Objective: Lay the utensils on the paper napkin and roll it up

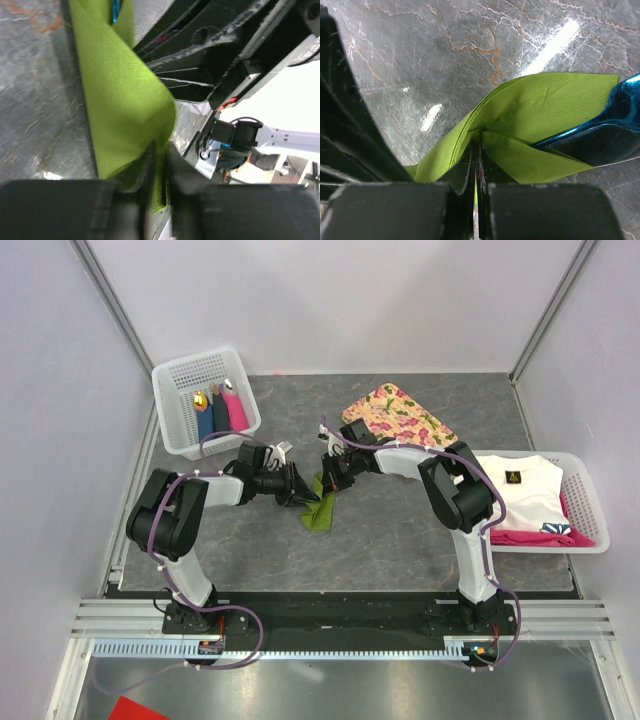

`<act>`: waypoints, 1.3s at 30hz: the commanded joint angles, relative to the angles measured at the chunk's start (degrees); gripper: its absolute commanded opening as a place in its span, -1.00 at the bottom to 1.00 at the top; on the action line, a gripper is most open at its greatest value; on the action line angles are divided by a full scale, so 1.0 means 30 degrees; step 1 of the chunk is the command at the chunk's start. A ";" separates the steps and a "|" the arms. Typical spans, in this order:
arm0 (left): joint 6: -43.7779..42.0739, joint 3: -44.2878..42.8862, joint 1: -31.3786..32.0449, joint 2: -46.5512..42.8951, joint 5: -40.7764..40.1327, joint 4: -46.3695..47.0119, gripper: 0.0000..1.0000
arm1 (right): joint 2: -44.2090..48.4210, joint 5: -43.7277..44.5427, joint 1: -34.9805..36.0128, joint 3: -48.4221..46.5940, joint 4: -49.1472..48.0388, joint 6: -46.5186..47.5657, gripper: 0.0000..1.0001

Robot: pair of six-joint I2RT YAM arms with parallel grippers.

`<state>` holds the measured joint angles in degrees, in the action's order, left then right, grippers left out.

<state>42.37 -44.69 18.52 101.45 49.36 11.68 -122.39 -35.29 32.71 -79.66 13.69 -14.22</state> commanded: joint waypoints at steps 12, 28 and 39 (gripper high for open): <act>-0.2609 0.0803 -0.1692 -0.2878 -0.0488 -0.3777 0.01 | -0.1245 0.2241 0.0288 0.0361 0.1822 0.0403 -1.00; -0.3224 0.0160 -0.1546 -0.3084 0.0422 -0.6060 -0.35 | -0.1216 0.2534 0.0259 0.0596 0.1559 0.0199 -1.00; -0.1706 0.0130 -0.1107 -0.3317 0.1210 -0.5245 -0.92 | -0.1274 0.2622 0.0288 0.0596 0.1442 0.0052 -1.00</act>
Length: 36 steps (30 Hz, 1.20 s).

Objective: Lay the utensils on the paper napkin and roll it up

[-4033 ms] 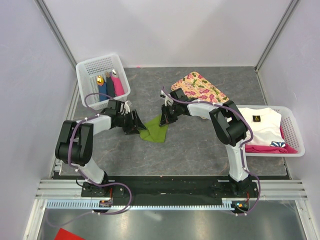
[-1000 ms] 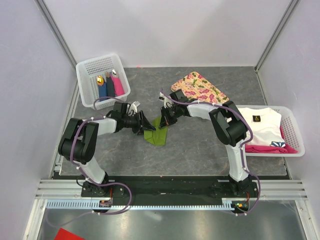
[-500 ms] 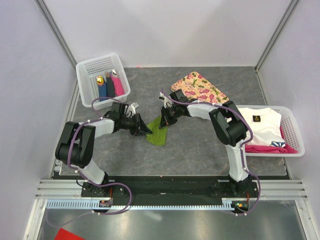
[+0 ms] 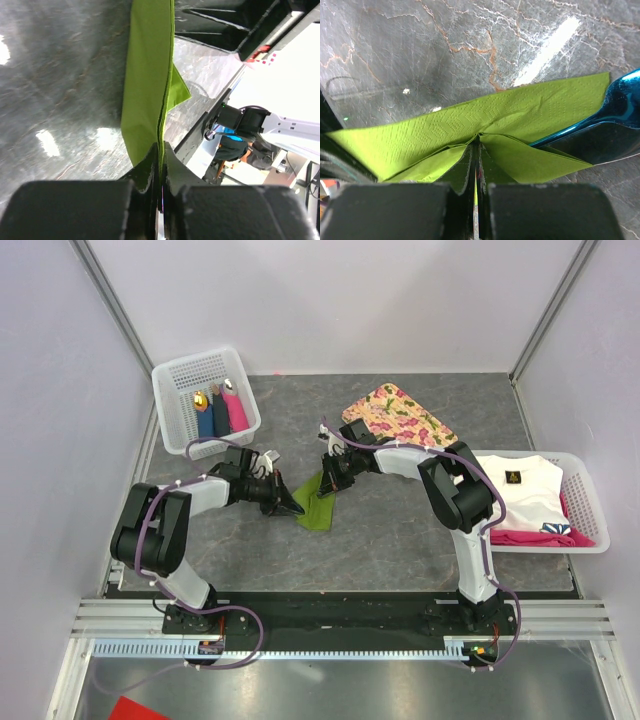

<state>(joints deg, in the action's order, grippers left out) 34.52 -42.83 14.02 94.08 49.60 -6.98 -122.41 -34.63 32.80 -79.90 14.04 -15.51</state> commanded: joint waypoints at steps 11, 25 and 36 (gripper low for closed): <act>0.3958 -0.0811 0.2327 0.1039 0.0839 0.5281 -0.91 | -0.1296 0.2462 0.0405 0.0646 0.1296 0.0218 -1.00; 0.3317 -0.1076 0.3060 0.3705 -0.0918 0.5844 -0.88 | -0.1238 0.2433 0.0405 0.0588 0.1325 -0.0016 -1.00; 0.2702 -0.1134 0.2972 0.4820 -0.1798 0.4027 -0.96 | -0.0068 0.1789 0.0260 -0.0524 0.1998 -0.0250 -0.85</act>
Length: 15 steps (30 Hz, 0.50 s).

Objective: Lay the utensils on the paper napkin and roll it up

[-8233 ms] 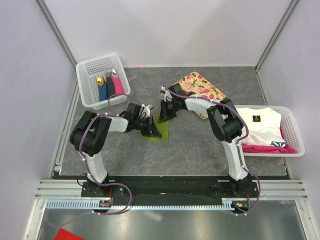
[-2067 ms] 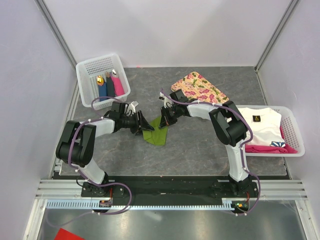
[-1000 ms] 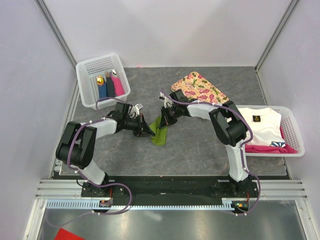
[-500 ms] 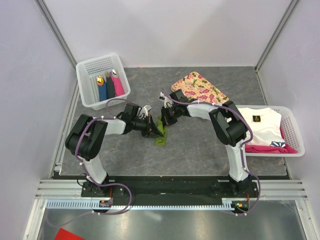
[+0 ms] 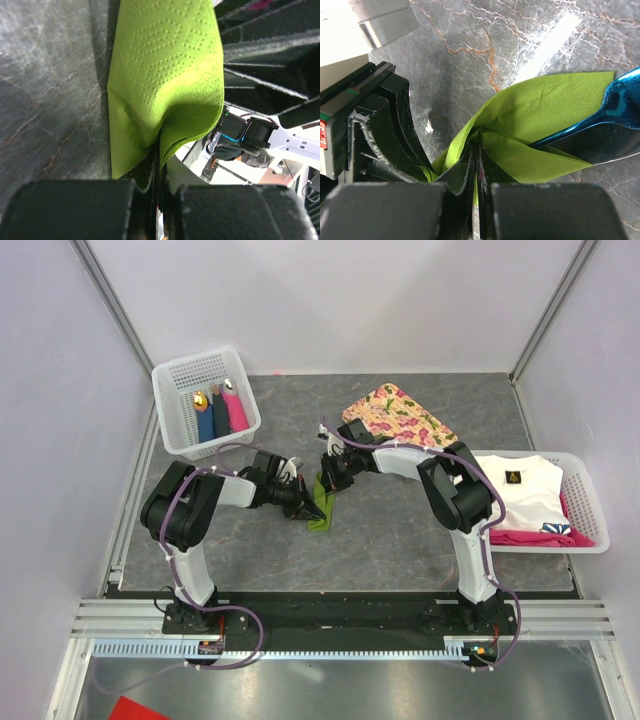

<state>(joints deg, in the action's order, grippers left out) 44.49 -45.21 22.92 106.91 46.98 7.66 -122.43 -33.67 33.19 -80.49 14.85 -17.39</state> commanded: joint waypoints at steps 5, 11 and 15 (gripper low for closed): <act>-0.0592 -0.0252 -0.0022 0.0632 -0.1041 -0.1001 -0.96 | 0.0555 0.0417 -0.0602 -0.1410 0.1817 -0.0413 -0.76; -0.0533 -0.0252 -0.0022 0.0573 -0.1042 -0.0943 -0.96 | 0.1140 -0.1576 -0.1657 -0.1417 0.1001 -0.2253 -0.73; -0.0445 -0.0252 -0.0022 0.0602 -0.1012 -0.0738 -0.96 | 0.2049 -0.2837 -0.2535 0.0809 -0.3148 -0.5799 -0.80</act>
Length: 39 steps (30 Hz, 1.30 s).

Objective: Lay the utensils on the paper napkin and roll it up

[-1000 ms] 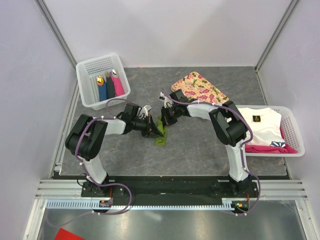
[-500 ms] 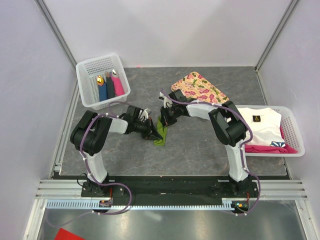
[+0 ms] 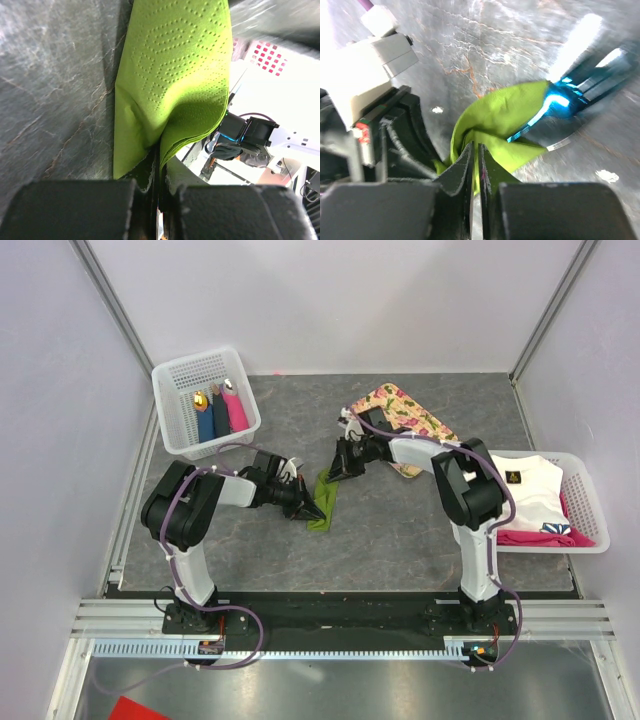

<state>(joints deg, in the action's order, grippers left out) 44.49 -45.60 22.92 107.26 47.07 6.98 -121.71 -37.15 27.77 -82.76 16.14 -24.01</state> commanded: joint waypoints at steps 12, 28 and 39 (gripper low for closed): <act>-0.0269 -0.0033 -0.0022 0.0515 -0.0953 -0.0130 -0.96 | 0.1753 -0.1153 -0.1258 0.6287 -1.0418 -0.9252 -1.00; -0.0738 -0.0150 -0.0022 0.0135 -0.0924 -0.0160 -0.96 | 0.0523 -0.0714 -0.1229 0.7432 -1.0510 -0.9078 -1.00; -0.1441 -0.0793 0.0622 -0.1242 -0.0866 -0.0189 -0.96 | 0.0140 0.0545 -0.1025 0.6904 -0.8751 -0.7908 -1.00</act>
<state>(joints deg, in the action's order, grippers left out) 43.38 -45.60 23.66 106.28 46.37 6.83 -119.20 -40.18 23.92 -60.95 -14.66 -51.70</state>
